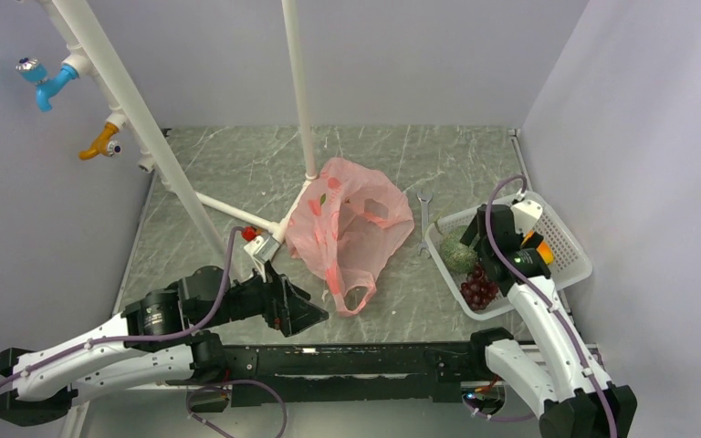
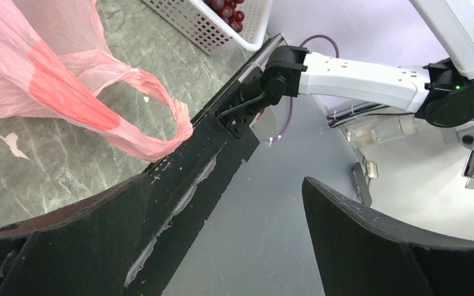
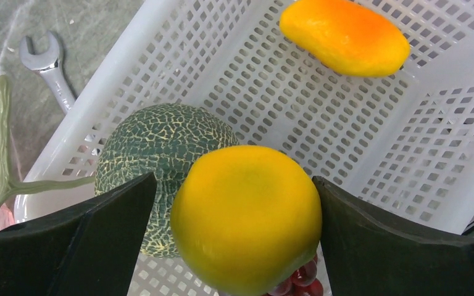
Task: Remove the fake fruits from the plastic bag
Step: Place the fake fruit in the bin, then reset both arms
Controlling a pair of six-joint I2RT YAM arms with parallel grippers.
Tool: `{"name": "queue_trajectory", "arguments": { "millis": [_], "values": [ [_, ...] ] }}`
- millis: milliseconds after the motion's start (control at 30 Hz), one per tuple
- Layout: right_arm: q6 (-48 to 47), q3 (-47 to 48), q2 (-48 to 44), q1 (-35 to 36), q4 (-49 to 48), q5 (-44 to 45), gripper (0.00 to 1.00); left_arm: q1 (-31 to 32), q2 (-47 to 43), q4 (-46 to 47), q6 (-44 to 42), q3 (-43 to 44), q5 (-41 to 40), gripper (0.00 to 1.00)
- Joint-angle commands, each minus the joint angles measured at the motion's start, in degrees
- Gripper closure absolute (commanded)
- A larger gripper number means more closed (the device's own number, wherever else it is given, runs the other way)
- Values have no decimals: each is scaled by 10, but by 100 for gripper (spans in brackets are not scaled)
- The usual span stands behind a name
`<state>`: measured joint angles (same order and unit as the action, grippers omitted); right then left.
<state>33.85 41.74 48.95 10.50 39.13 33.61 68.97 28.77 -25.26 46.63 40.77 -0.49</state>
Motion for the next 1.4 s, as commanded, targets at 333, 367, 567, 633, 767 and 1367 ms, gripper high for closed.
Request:
{"name": "queue_trajectory", "arguments": {
  "millis": [333,367,567,633,767,1367],
  "values": [
    [-15,42,-57,25,8,-3,1,-1,30,-9,-48,60,23,1],
    [-14,54,-60,32,15,4,1,-1,29,-10,-48,61,22,1],
    [-4,126,-64,96,74,54,1,-2,20,-14,-49,73,15,1],
    [-1,151,-61,116,92,66,1,-1,21,-15,-51,80,14,1],
    [-15,182,-59,125,109,81,1,-1,25,-20,-56,92,14,1],
    [-112,282,-225,125,26,-172,1,-1,31,14,-154,241,22,1]
  ]
}}
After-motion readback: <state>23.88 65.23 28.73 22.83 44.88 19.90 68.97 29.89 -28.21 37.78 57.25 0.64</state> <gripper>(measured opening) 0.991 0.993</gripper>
